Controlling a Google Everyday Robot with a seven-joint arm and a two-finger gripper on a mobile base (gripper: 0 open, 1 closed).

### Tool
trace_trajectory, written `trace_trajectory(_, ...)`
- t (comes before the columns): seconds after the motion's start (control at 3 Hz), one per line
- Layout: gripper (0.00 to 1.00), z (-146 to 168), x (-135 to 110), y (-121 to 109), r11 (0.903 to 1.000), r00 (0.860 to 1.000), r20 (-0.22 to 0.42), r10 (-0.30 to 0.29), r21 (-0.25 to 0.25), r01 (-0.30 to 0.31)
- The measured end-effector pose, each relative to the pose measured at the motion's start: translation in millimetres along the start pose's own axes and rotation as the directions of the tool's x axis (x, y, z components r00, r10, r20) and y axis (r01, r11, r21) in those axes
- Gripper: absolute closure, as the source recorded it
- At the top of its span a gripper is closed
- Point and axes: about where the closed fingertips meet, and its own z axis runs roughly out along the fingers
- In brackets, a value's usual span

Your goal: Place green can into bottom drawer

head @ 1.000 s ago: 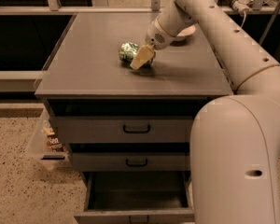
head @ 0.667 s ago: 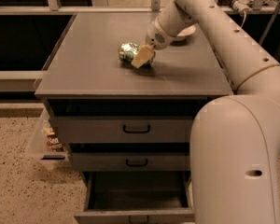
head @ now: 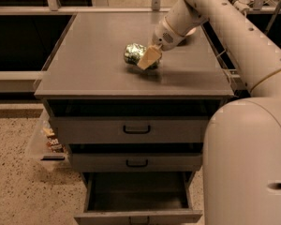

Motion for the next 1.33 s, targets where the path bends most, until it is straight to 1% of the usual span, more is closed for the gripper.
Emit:
trace_trajectory(0.33,1.00,-46.9,6.7,31.0,0.9986,0.999,0.026,0.040,0.033,-0.041)
trace_trajectory(0.67,1.00,-110.7,1.5,83.6,0.9854,0.990,0.094,0.102,0.127,-0.113)
trace_trajectory(1.0,1.00,-138.2,-11.1,141.6,0.9738,0.972,0.203,0.115,0.170,-0.151)
trace_trajectory(1.33,1.00,-132.8,22.8,149.8,0.9594,0.963,0.203,0.177,0.183,-0.215)
